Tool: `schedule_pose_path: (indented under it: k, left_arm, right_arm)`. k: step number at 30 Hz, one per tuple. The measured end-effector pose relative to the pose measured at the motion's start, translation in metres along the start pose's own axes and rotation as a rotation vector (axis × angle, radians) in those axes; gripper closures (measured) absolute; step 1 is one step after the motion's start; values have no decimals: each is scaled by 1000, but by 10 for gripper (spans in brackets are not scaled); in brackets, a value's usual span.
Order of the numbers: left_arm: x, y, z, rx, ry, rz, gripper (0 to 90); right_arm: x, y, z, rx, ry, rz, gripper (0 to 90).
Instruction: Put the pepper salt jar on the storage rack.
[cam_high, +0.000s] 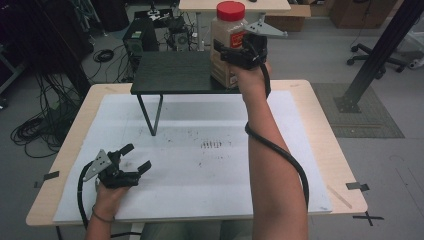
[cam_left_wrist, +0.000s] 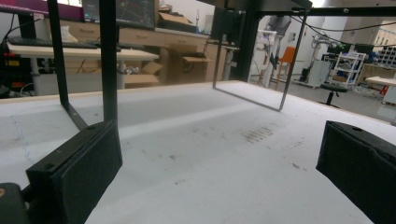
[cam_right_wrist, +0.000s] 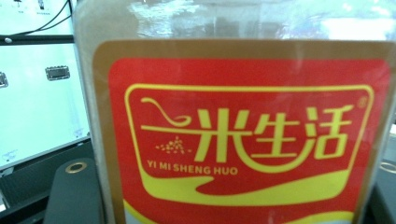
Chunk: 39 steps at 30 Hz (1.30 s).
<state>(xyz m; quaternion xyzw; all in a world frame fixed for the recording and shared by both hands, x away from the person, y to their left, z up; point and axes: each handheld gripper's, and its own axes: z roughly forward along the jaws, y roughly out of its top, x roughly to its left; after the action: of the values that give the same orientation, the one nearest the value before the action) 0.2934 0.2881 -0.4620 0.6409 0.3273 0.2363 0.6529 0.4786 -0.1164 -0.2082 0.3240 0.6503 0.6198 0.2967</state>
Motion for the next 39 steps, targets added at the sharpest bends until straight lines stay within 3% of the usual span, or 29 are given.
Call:
schedule_pose_path:
  k: [33, 39]
  left_arm:
    - [0, 0, 0, -1, -5, 2, 2]
    - [0, 0, 0, -1, -4, 1, 2]
  right_arm:
    - [3, 1, 1, 8, -17, -2, 237]
    - [6, 3, 1, 3, -24, -13, 170]
